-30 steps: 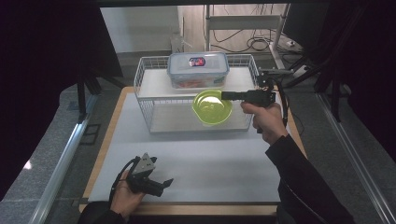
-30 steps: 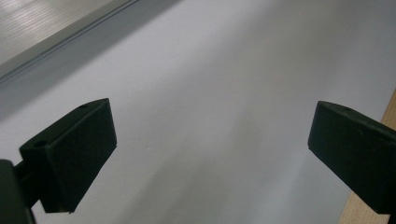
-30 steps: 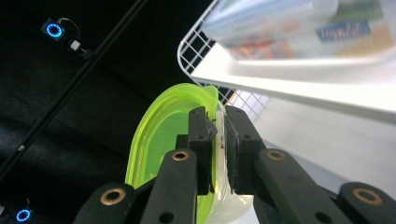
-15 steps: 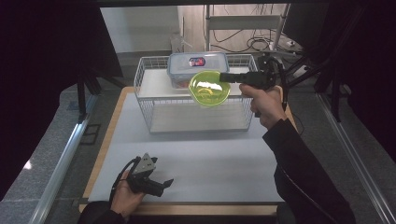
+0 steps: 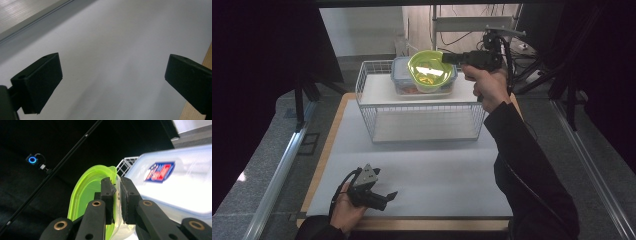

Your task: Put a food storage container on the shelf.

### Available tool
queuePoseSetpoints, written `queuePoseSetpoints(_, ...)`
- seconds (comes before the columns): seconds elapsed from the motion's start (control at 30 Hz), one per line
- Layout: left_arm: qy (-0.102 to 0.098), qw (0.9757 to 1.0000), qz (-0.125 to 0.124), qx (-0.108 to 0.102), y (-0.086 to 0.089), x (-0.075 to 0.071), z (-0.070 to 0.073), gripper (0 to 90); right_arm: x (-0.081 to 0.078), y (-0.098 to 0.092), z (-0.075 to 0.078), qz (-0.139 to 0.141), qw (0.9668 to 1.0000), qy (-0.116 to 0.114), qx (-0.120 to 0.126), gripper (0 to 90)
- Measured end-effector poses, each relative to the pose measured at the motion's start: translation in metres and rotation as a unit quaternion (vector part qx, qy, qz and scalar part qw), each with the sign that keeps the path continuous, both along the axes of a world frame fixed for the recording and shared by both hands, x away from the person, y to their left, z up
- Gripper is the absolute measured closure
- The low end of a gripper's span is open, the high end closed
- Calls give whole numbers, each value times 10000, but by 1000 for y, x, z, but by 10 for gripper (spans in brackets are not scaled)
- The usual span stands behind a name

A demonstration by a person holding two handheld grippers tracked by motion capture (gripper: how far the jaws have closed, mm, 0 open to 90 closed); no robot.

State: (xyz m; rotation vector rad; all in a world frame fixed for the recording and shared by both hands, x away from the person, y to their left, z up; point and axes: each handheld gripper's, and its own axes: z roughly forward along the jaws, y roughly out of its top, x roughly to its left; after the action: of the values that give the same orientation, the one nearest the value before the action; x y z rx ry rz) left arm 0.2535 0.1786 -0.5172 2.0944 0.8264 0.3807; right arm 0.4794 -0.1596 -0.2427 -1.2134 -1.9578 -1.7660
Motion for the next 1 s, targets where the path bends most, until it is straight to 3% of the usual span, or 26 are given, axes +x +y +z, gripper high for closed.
queuePoseSetpoints(0.47, 23, 10000, -33, -70, 0, 0, 0, 13, 30, 17, 21, -433, 9990, -39, -123, 825)
queuePoseSetpoints(1.0, 56, 9999, -65, -97, 0, 0, -1, 14, 64, 18, 1, -899, 9953, 277, -218, 824)
